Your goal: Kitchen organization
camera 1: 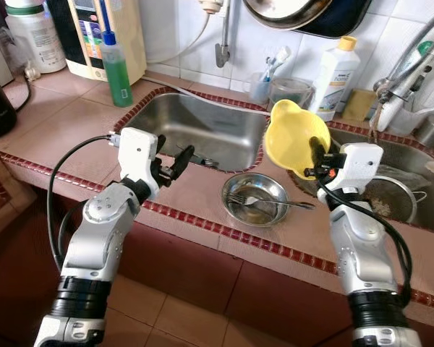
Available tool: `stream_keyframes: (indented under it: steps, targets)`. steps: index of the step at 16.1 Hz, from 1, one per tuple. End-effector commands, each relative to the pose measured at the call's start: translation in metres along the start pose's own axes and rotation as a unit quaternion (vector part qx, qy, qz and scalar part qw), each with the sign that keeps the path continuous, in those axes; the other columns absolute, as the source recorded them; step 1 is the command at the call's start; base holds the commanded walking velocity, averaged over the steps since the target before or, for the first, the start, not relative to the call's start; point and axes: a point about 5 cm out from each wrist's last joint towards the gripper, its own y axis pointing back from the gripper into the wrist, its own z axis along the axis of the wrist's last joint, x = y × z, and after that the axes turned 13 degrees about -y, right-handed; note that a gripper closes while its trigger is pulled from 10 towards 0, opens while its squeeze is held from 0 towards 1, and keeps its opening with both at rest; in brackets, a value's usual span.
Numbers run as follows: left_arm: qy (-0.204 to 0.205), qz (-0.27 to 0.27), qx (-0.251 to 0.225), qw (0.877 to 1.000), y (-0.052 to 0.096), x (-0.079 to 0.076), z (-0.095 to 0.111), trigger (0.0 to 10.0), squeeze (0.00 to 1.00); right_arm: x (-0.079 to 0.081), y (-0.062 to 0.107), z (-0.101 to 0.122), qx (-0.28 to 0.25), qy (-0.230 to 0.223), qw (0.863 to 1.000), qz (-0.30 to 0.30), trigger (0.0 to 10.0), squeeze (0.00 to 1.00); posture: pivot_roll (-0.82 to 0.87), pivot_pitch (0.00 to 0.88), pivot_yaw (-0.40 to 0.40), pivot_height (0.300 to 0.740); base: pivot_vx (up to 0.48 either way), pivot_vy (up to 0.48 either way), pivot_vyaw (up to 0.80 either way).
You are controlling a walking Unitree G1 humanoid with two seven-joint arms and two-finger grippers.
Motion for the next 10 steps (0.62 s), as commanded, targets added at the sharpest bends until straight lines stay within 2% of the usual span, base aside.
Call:
stream_keyframes:
  steps: [1, 7, 10]
  targets:
    - [-0.003, 0.006, -0.002, 1.000, 0.0000, 0.0039, 0.0009, 10.0, 0.00, 0.0061, -0.0060, 0.0059, -0.016, 0.001, 1.000, 0.009, 10.0, 0.00, -0.03, 0.000, -0.059, 0.740, 0.000, 0.480, 0.00]
    - [-0.005, 0.012, 0.000, 1.000, 0.0025, 0.0059, -0.0019, 10.0, 0.00, 0.0108, -0.0099, 0.0047, -0.015, 0.004, 1.000, 0.023, 10.0, 0.00, -0.02, 0.000, -0.071, 0.740, 0.000, 0.440, 0.00]
    - [-0.005, 0.014, -0.007, 1.000, 0.0023, 0.0055, 0.0000, 10.0, 0.00, 0.0131, -0.0130, 0.0049, -0.016, 0.007, 0.999, 0.029, 10.0, 0.00, -0.01, 0.000, -0.076, 0.740, 0.000, 0.000, 0.00]
